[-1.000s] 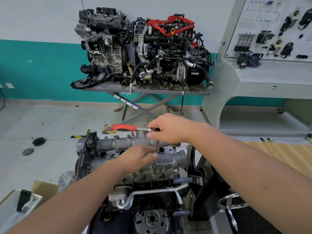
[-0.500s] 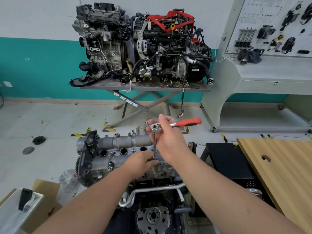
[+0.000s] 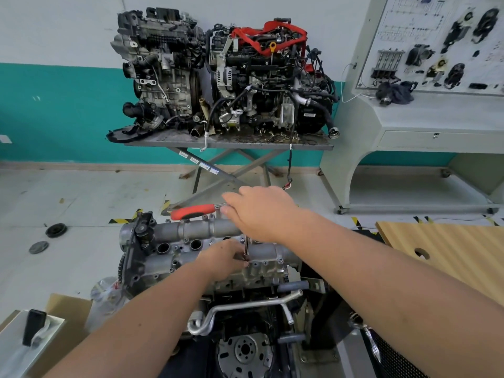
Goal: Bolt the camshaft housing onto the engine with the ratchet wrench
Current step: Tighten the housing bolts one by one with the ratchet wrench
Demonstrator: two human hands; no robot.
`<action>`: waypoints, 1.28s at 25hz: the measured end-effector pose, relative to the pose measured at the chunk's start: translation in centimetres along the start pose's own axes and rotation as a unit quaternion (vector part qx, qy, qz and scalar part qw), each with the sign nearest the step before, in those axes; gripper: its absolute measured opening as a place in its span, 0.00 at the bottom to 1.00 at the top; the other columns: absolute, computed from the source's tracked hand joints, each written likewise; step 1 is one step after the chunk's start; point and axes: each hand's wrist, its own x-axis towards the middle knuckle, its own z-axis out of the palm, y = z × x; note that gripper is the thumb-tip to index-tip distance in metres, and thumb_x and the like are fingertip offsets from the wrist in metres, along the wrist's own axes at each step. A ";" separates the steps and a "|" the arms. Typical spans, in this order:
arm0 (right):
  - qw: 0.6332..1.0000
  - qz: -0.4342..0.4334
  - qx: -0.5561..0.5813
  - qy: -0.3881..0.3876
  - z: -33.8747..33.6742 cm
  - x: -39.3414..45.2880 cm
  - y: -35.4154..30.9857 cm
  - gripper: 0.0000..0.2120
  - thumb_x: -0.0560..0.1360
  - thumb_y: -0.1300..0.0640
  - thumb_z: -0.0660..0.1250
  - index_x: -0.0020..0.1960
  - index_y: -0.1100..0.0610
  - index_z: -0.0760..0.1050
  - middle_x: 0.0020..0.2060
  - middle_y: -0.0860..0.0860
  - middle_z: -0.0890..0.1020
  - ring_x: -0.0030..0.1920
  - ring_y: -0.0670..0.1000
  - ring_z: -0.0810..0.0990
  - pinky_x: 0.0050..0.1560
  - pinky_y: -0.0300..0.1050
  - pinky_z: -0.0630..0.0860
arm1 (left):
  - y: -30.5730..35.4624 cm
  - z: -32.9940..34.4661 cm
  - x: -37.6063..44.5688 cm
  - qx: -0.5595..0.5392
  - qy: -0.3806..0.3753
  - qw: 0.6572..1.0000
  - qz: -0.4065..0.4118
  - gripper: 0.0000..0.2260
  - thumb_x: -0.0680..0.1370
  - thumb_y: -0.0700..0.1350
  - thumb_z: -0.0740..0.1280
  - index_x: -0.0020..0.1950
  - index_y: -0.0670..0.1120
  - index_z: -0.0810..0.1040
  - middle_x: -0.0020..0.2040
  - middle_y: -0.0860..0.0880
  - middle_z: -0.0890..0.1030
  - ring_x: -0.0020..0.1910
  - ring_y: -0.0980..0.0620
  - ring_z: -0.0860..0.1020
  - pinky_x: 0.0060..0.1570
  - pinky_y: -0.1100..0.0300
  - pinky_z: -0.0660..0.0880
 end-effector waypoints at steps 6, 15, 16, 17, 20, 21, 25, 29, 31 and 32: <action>0.631 0.308 0.707 -0.086 0.0 1.0 -0.3 0.08 0.82 0.60 0.56 0.52 0.62 0.73 0.34 0.54 0.84 0.38 0.54 0.85 0.41 0.43 0.79 | -0.6 0.2 0.4 -0.008 0.000 1.000 0.009 0.09 0.78 0.50 0.69 0.57 0.52 0.82 0.58 0.54 0.76 0.56 0.51 0.76 0.60 0.51 0.73; 0.683 0.195 0.668 0.219 6.3 -2.5 -2.9 0.13 0.80 0.44 0.65 0.63 0.36 0.76 0.65 0.41 0.78 0.67 0.42 0.74 0.70 0.51 0.71 | -0.7 0.2 0.0 -0.012 0.012 0.999 0.045 0.07 0.79 0.44 0.69 0.54 0.43 0.82 0.54 0.52 0.78 0.56 0.49 0.77 0.58 0.52 0.73; 0.759 0.153 0.582 0.249 6.6 -2.6 -2.8 0.14 0.80 0.48 0.66 0.65 0.39 0.77 0.68 0.42 0.76 0.69 0.40 0.72 0.72 0.51 0.69 | -0.5 0.2 0.0 -0.024 0.024 0.998 0.049 0.04 0.78 0.42 0.69 0.51 0.43 0.81 0.50 0.53 0.79 0.55 0.47 0.78 0.56 0.54 0.74; 0.824 0.101 0.485 0.275 6.5 -2.5 -2.4 0.15 0.80 0.54 0.68 0.65 0.46 0.79 0.69 0.46 0.75 0.70 0.44 0.72 0.72 0.52 0.69 | -0.4 0.2 -0.3 -0.039 0.034 0.997 0.055 0.04 0.78 0.42 0.70 0.50 0.43 0.80 0.48 0.54 0.80 0.54 0.47 0.79 0.55 0.54 0.75; 0.955 -0.013 0.151 0.255 4.9 -1.4 -1.1 0.17 0.74 0.67 0.66 0.61 0.58 0.81 0.63 0.56 0.80 0.64 0.62 0.76 0.63 0.57 0.71 | -0.1 0.3 -0.4 -0.037 0.034 0.997 0.055 0.09 0.78 0.43 0.69 0.57 0.42 0.81 0.48 0.58 0.80 0.50 0.51 0.80 0.55 0.58 0.75; 0.976 -0.023 0.088 0.197 4.0 -1.2 -0.9 0.19 0.76 0.63 0.64 0.65 0.57 0.78 0.61 0.56 0.80 0.62 0.62 0.76 0.62 0.57 0.70 | 0.0 0.3 -0.4 -0.019 0.033 0.998 0.046 0.08 0.79 0.43 0.69 0.55 0.43 0.82 0.45 0.61 0.78 0.48 0.51 0.78 0.53 0.57 0.75; 0.999 -0.026 0.001 0.043 1.1 -0.6 -0.9 0.19 0.84 0.46 0.50 0.71 0.51 0.66 0.54 0.54 0.77 0.54 0.57 0.77 0.44 0.48 0.69 | -0.4 0.6 0.0 0.006 0.029 1.000 0.010 0.03 0.79 0.47 0.67 0.51 0.49 0.80 0.44 0.63 0.72 0.48 0.54 0.73 0.50 0.57 0.72; 0.919 0.168 0.348 -0.080 -0.6 1.1 -0.7 0.09 0.82 0.57 0.57 0.47 0.59 0.72 0.36 0.53 0.82 0.41 0.59 0.84 0.35 0.51 0.75 | -0.9 0.9 0.0 -0.008 0.022 1.000 0.018 0.10 0.79 0.49 0.68 0.60 0.51 0.82 0.62 0.60 0.74 0.59 0.57 0.72 0.60 0.56 0.71; 0.661 0.272 0.695 -0.083 -0.3 0.7 -1.4 0.06 0.81 0.63 0.58 0.48 0.61 0.71 0.33 0.54 0.84 0.38 0.56 0.85 0.38 0.50 0.78 | -0.9 0.9 0.0 -0.010 0.025 1.000 0.010 0.11 0.79 0.50 0.68 0.60 0.52 0.81 0.64 0.61 0.73 0.59 0.57 0.73 0.58 0.57 0.71; 0.519 0.290 0.803 -0.050 0.1 0.3 -1.9 0.05 0.81 0.65 0.58 0.48 0.62 0.71 0.33 0.54 0.84 0.39 0.55 0.85 0.38 0.47 0.78 | -1.0 1.0 0.2 -0.005 0.024 1.000 0.010 0.11 0.79 0.50 0.68 0.60 0.52 0.81 0.64 0.61 0.72 0.59 0.56 0.73 0.57 0.56 0.72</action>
